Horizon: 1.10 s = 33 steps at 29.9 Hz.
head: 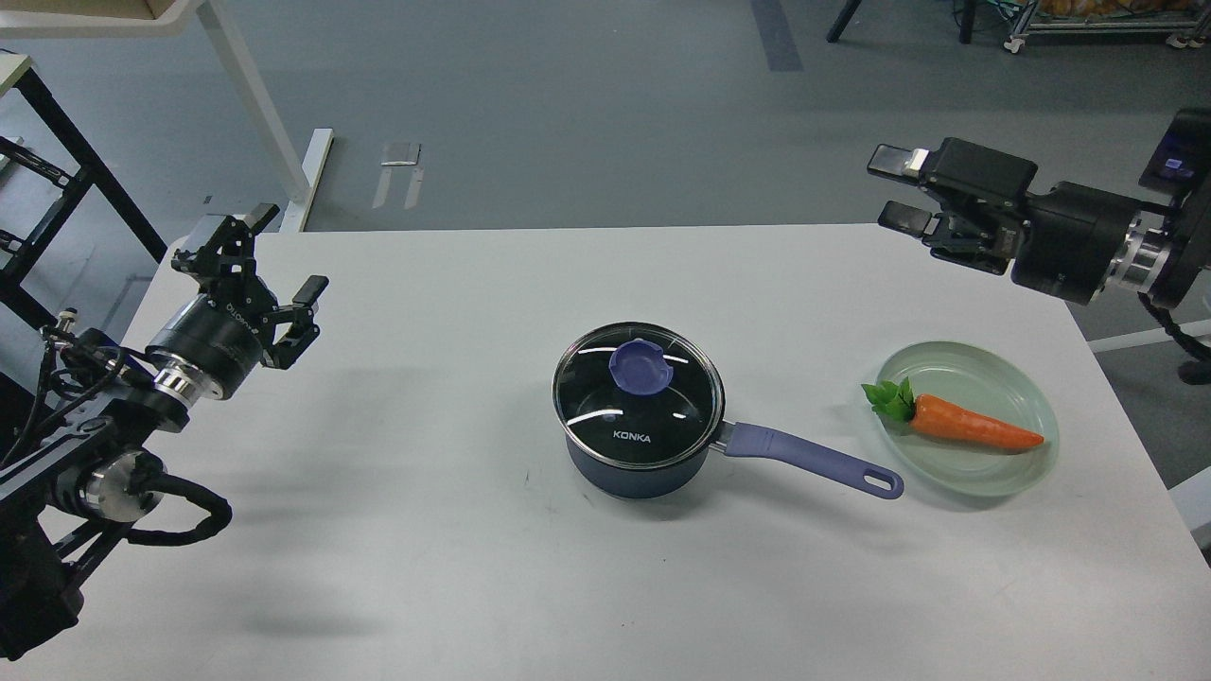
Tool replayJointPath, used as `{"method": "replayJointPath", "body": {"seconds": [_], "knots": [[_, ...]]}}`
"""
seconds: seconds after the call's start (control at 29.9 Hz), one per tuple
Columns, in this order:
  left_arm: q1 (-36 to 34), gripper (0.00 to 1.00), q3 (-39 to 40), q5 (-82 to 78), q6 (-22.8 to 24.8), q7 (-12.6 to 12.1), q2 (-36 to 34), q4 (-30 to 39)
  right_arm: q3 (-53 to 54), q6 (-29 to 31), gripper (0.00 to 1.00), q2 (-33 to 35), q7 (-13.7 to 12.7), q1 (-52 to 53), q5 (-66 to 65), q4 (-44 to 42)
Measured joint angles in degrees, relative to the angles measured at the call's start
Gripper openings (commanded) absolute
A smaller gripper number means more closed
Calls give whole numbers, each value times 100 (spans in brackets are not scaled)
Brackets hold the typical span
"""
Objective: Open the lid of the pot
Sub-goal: 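Move the right gripper toward the lavender saucepan handle, then grasp the lavender saucepan handle with the right gripper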
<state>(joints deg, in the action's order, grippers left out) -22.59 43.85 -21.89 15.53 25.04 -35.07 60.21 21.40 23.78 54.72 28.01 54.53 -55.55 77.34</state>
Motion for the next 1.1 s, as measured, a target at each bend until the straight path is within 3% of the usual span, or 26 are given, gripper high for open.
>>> {"method": "replayJointPath", "body": {"seconds": [0.17,0.5,0.97,1.1], "knots": [[0,99,0,-41,-31,41,-6,187,-556,-77,100,19,0,671,-2086,450],[0,99,0,-45,-56,52,-72,439,-2847,-631,99,-293,0,1943,-4699,1101],[0,99,0,-43,-50,54,-98,537,-3564,-741,93,-896,-2,1766,-5328,738],[0,99,0,-42,-50,54,-110,601,-3572,-771,83,-1020,-2,1708,-5399,602]]}}
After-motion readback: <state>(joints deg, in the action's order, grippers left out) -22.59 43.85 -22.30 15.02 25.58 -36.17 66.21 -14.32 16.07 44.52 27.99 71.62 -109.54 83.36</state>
